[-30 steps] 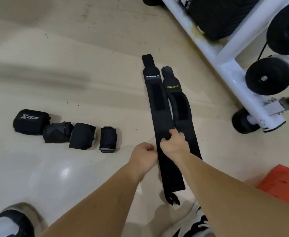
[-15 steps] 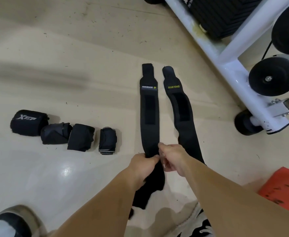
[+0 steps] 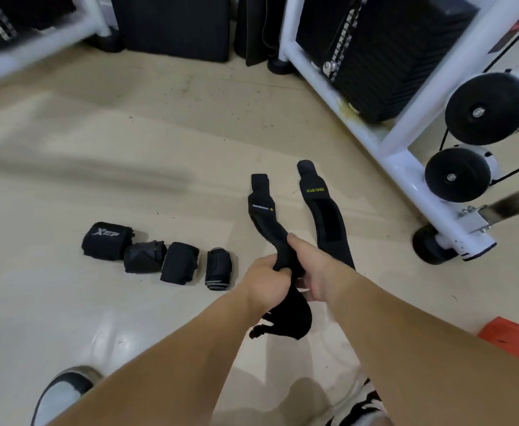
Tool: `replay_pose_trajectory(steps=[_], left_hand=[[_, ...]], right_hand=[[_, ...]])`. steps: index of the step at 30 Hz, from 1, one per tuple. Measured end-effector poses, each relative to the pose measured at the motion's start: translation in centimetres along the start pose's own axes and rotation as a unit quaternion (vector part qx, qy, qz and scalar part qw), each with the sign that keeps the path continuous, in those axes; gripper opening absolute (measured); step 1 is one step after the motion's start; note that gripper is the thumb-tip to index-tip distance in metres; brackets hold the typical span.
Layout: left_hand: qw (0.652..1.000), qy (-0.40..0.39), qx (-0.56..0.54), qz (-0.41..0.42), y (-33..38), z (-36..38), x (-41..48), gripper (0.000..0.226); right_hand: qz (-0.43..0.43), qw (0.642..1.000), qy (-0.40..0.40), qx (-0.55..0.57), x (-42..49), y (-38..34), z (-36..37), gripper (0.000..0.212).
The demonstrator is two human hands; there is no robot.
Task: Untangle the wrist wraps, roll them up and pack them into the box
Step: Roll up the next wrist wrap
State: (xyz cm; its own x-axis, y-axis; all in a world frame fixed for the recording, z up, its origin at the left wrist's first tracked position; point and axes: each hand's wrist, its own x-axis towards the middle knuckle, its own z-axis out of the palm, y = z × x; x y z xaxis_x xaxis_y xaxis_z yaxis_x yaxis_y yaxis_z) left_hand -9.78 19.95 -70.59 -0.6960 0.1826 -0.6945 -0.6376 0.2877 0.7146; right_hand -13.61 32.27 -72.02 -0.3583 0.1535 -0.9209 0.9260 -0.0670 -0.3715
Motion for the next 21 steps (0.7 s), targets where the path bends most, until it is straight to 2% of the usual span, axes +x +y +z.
replay_pose_trajectory(steps=[3, 6, 8, 11, 14, 18, 21], left_hand=[[0.997, -0.014, 0.048, 0.066, 2.8, -1.7, -3.1, 0.025], [0.993, 0.004, 0.064, 0.101, 5.3, -3.3, -6.6, 0.02], [0.995, -0.001, 0.036, 0.094, 6.7, -4.4, -9.2, 0.026], [0.995, -0.072, 0.007, 0.064, 8.2, -6.0, -13.5, 0.038], [0.991, -0.087, 0.052, 0.085, 9.1, -6.9, -17.5, 0.031], [0.988, -0.022, -0.003, 0.152, 10.7, -6.8, -21.9, 0.025], [0.974, 0.037, -0.076, 0.211, 13.0, -6.5, -24.9, 0.02]], right_hand=[[-0.006, 0.998, -0.015, 0.067, -3.6, -2.5, -0.3, 0.052], [-0.045, 0.996, -0.03, 0.069, -8.4, -4.3, -0.6, 0.034], [-0.074, 0.996, -0.023, 0.053, -11.8, -5.4, -0.3, 0.022], [-0.128, 0.99, -0.003, 0.05, -17.0, -6.9, 0.5, 0.019], [-0.175, 0.983, 0.026, 0.05, -21.7, -8.1, 1.0, 0.023], [-0.256, 0.961, 0.01, 0.101, -27.5, -9.0, 0.9, 0.025], [-0.285, 0.954, -0.068, 0.061, -31.5, -8.3, 0.2, 0.026]])
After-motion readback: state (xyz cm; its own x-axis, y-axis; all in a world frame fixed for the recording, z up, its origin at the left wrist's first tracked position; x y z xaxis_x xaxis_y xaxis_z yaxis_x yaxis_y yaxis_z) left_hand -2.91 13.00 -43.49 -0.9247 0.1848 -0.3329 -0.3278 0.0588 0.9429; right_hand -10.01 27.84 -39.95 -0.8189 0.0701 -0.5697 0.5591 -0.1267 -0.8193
